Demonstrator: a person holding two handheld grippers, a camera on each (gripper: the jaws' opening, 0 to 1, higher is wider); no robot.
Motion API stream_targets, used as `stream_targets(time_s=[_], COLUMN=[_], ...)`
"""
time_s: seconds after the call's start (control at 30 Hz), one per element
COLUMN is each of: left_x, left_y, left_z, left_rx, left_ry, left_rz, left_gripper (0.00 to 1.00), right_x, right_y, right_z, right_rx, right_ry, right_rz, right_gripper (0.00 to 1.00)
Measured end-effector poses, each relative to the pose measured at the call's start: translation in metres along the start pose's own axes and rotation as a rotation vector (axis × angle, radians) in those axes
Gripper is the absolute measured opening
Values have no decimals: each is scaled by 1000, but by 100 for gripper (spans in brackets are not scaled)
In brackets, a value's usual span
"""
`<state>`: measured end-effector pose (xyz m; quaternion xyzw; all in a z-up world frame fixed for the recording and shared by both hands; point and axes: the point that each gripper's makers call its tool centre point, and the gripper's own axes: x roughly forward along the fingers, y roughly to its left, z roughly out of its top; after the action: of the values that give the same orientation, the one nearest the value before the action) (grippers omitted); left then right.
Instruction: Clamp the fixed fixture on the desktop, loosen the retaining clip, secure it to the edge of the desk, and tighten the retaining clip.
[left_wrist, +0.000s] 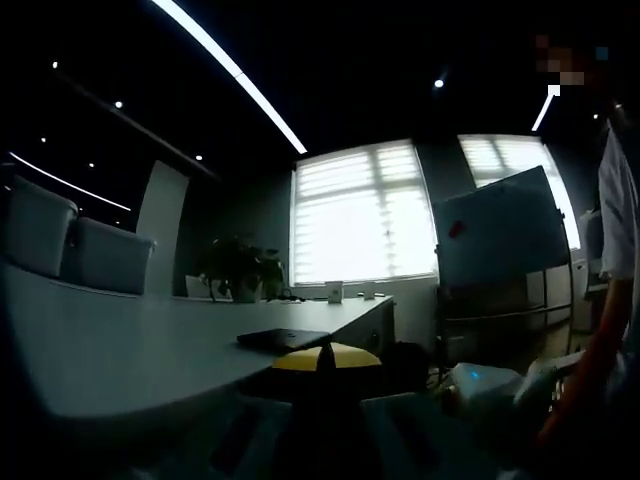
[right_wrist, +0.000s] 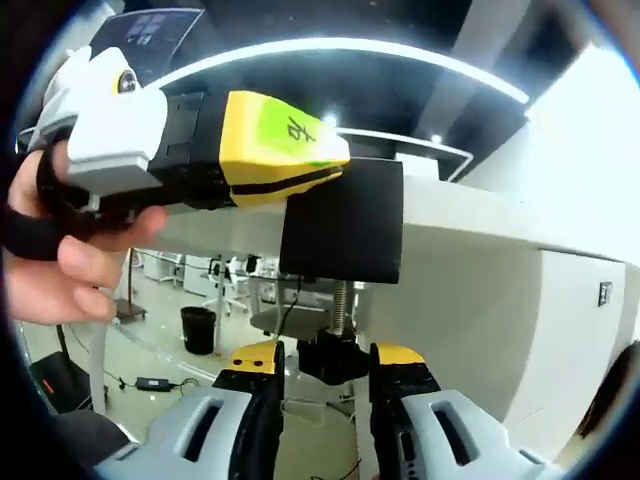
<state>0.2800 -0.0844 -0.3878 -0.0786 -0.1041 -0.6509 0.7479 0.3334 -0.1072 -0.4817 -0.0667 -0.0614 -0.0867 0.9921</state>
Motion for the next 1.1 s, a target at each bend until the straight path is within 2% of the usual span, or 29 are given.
stream_targets(time_s=[0.07,0.2,0.4,0.67,0.83,1.0,1.07,1.1], left_x=[0,0,-1,-2,-2,-2,-2,-2], left_y=[0,0,0,0,0,1,0,0], left_z=[0,0,0,1,1,1,1,1], left_rx=[0,-1,3,-1,2,-1,-1,0], left_ry=[1,2,-2,-8,-12,-17,-17,-17], left_rz=[0,1,4,5,7,8,7,7], left_gripper=[1,1,1,1,1,1,1,1], right_x=[1,1,0,2,2,3,5,5], right_y=[-4,-2,2,11,14,17,18,16], right_z=[-2,-2,-1,-1,-1,-2,-2,-3], right_rx=[6,-15,-51,19,-43,-57,-57,-69], right_ry=[1,-23,-49,-65,-65,-62,-66,-72], right_rz=[-9,32,160,387,525,572,553,522], right_gripper=[27,26,26,26,26,26,27,27])
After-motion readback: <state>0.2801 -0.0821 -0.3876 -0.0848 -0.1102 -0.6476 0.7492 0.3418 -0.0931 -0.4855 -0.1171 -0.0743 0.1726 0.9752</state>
